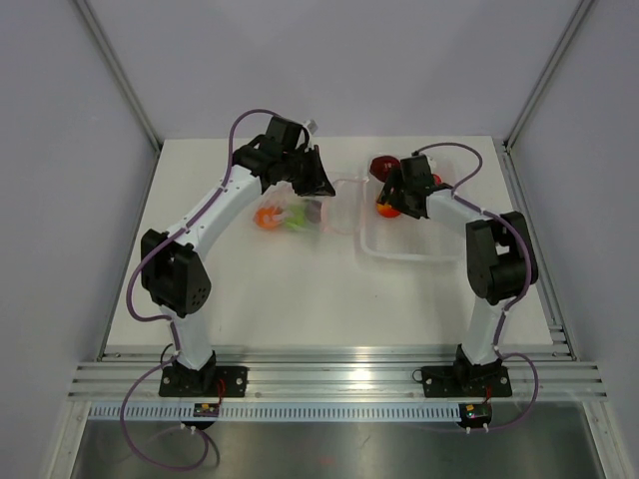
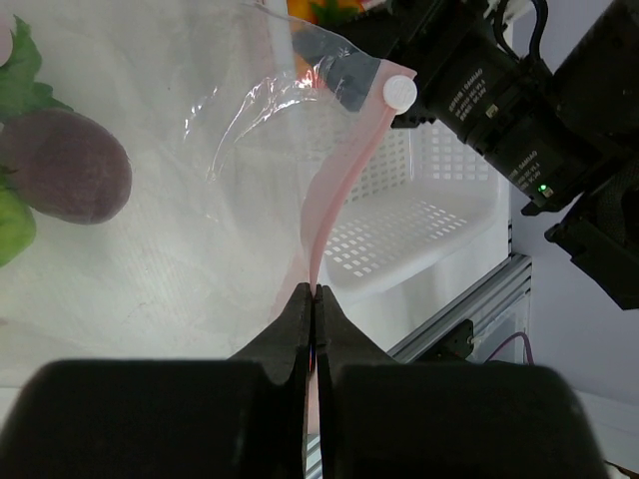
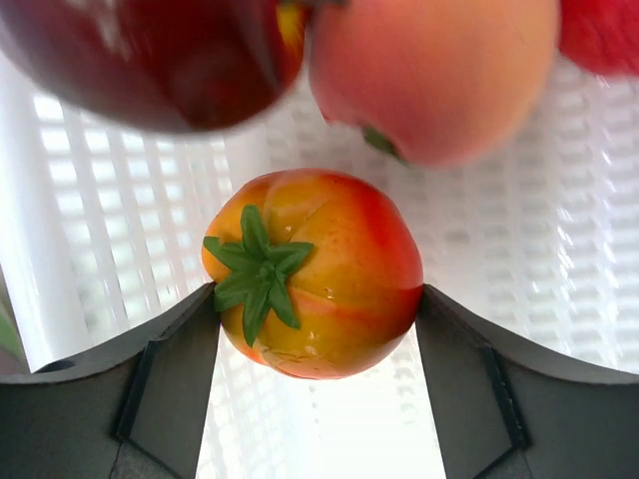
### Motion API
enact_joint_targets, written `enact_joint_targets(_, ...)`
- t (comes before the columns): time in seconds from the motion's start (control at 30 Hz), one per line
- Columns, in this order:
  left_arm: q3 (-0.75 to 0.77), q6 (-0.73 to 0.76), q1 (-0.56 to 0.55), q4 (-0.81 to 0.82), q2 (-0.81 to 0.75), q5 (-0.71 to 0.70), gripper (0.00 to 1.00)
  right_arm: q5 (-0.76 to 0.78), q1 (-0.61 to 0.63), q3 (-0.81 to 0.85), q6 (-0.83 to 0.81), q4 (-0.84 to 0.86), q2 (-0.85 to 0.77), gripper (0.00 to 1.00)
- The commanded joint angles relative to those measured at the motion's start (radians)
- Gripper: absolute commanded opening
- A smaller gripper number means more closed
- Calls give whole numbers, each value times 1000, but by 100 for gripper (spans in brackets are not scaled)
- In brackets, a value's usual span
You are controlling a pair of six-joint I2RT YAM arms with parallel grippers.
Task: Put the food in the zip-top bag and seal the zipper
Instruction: Pick up the fake vegetable from the bin.
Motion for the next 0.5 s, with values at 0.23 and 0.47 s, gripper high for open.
enact_joint_targets(0.23, 19, 10, 4, 35, -42, 14, 0, 0, -6, -235, 11, 10, -374, 68)
enact_joint_targets(0.47, 23, 7, 3, 38, -19, 8, 0, -81, 10, -253, 8, -52, -601, 65)
